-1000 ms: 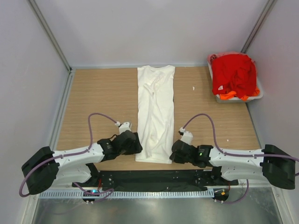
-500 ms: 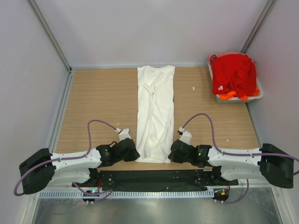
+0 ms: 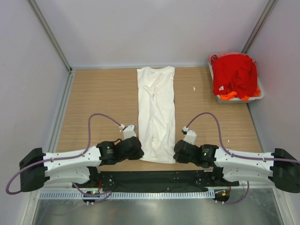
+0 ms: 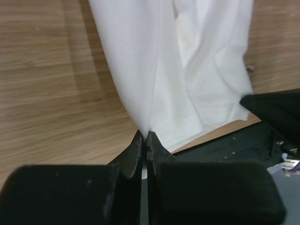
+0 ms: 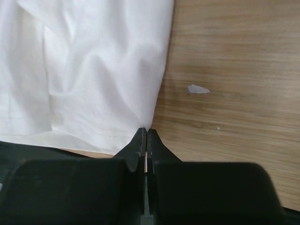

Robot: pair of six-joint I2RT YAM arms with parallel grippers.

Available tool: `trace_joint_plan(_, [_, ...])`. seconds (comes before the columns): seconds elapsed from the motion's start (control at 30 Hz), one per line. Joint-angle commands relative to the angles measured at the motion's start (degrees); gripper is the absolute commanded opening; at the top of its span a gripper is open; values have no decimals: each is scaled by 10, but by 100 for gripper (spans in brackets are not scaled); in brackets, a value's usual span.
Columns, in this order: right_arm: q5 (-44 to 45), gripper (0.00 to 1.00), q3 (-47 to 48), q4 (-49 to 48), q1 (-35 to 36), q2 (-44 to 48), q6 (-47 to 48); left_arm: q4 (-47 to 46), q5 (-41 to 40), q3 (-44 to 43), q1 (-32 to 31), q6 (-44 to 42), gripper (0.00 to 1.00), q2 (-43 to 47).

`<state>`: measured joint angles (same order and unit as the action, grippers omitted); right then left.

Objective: Fold and stack the t-shirts
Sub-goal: Fold the tshirt

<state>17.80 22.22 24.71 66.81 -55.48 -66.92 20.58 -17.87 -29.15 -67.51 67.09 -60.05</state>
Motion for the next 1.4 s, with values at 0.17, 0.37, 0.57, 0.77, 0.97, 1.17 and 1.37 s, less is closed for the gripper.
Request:
trace_joint_plan(0.17, [131, 1, 190, 111, -11, -43, 99, 154, -90, -167, 30, -57, 0, -7])
trace_joint_plan(0.37, [133, 1, 289, 112, -96, -84, 192, 163, -54, -241, 116, -143, 0, -52])
trace_joint_plan(0.57, [111, 1, 357, 89, -168, -143, 274, 142, 23, -303, 218, -209, 0, -120])
trace_joint_plan(0.77, [110, 1, 416, 73, -223, -212, 333, 136, 66, -383, 281, -253, 0, -208])
trace_joint_plan(0.97, [69, 1, 455, 47, -288, -259, 372, 145, 93, -468, 318, -277, 0, -291])
trace_joint_plan(1.17, [22, 1, 496, 28, -329, -333, 392, 154, 126, -531, 350, -291, 0, -371])
trace_joint_plan(1.37, [-7, 1, 536, 17, -352, -407, 400, 162, 138, -579, 374, -304, 0, -444])
